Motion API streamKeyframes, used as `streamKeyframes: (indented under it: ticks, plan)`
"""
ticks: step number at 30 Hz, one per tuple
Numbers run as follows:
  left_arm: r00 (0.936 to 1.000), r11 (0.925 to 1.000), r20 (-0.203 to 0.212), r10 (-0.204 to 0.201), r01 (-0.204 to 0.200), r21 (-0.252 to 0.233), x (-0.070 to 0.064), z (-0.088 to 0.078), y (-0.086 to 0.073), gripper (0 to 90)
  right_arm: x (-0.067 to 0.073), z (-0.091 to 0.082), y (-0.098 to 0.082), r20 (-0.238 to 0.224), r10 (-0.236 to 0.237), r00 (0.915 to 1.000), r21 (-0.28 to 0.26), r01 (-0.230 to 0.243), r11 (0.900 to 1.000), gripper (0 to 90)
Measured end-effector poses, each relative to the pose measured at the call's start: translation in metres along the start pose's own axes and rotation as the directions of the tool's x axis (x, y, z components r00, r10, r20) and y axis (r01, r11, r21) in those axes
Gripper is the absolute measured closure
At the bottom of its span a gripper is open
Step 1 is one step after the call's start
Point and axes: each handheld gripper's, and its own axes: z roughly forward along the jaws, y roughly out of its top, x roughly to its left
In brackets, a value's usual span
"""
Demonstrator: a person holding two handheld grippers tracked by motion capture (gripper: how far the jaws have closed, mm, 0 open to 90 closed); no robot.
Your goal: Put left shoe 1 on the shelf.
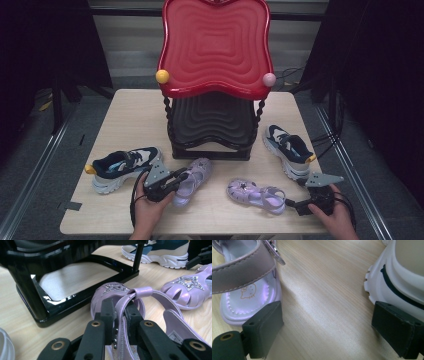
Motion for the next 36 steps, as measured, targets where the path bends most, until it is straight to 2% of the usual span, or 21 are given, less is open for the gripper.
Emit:
streamKeyframes:
  ticks: [2, 13, 15, 18, 20, 28, 30, 36]
  plan:
    - [0.9999, 0.9999, -0.002, 0.014, -0.014, -0.003, -0.002, -0.002, 0.003, 80.7, 0.000, 0.000, 0.000, 0.000, 0.000, 1.0000, 0.000, 0.000, 1.000, 8.9]
    - [0.9996, 0.9990, -0.002, 0.027, -0.028, -0.035, -0.011, -0.010, 0.020, 80.9, 0.000, 0.000, 0.000, 0.000, 0.000, 1.0000, 0.000, 0.000, 1.000, 8.9]
    - [0.9991, 0.9984, -0.001, 0.043, -0.043, -0.036, -0.011, -0.012, 0.023, 80.9, 0.000, 0.000, 0.000, 0.000, 0.000, 1.0000, 0.000, 0.000, 1.000, 8.9]
    - [0.9995, 0.9982, -0.009, 0.030, -0.031, -0.051, -0.011, -0.015, 0.027, 80.9, 0.000, 0.000, 0.000, 0.000, 0.000, 1.0000, 0.000, 0.000, 1.000, 8.9]
    - [0.9989, 0.9973, -0.023, 0.041, -0.043, -0.060, -0.010, -0.019, 0.031, 80.9, 0.000, 0.000, 0.000, 0.001, 0.000, 1.0000, 0.000, 0.000, 1.000, 9.0]
    - [0.9973, 0.9935, -0.063, 0.037, -0.043, -0.105, -0.008, -0.031, 0.040, 81.0, 0.000, 0.000, 0.000, 0.001, 0.000, 1.0000, 0.000, 0.000, 1.000, 8.9]
    - [0.9976, 0.9928, -0.064, 0.024, -0.032, -0.116, -0.008, -0.032, 0.042, 81.0, 0.000, 0.000, 0.000, 0.001, 0.000, 1.0000, 0.000, 0.000, 1.000, 9.0]
    - [0.9966, 0.9906, -0.080, 0.022, -0.033, -0.133, -0.006, -0.035, 0.049, 81.0, 0.000, 0.000, 0.000, 0.000, 0.000, 1.0000, 0.000, 0.000, 1.000, 9.0]
